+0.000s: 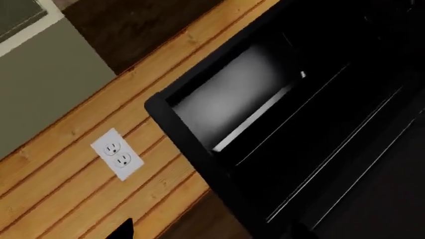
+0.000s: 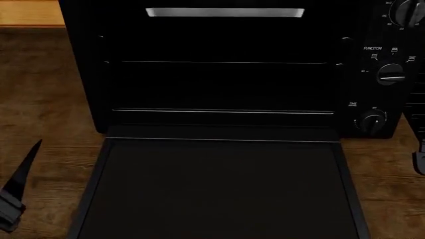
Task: Close the toaster oven door.
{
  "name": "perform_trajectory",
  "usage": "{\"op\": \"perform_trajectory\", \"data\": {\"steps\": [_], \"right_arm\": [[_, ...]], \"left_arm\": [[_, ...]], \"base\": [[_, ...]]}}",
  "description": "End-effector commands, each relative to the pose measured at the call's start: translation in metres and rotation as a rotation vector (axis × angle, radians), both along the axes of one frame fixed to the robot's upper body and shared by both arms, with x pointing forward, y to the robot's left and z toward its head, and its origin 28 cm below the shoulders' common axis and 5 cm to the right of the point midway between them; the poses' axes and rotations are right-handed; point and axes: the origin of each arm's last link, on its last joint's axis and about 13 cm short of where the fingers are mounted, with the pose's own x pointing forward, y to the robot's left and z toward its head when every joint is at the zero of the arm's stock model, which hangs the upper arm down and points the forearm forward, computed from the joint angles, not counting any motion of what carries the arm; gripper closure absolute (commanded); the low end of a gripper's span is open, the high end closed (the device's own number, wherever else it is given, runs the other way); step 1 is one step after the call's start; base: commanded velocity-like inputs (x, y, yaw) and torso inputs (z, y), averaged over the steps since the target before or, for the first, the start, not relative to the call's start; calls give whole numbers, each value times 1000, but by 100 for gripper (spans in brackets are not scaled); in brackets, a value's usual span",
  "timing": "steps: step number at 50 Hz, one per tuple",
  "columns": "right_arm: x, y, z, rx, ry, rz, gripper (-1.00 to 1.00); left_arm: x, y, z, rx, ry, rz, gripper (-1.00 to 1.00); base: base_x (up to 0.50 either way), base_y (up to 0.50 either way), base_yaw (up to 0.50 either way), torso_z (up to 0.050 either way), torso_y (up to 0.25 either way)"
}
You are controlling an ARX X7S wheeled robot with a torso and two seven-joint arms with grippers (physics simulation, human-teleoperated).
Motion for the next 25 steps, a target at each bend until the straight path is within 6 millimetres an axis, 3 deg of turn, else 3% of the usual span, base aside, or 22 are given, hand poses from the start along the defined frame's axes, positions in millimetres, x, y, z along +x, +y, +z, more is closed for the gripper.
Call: {"op": "perform_trajectory", "data": {"steps": [1,25], "right_arm": [[-1,0,0,0,-1,1,-100],[0,1,0,4,-2,2,-100]], "left_arm": [[-18,11,-2,340,-36,-187,-100],[-50,10,-24,462,71,-379,-100]], "base": [[0,0,0,0,0],[0,0,0,0,0]]}}
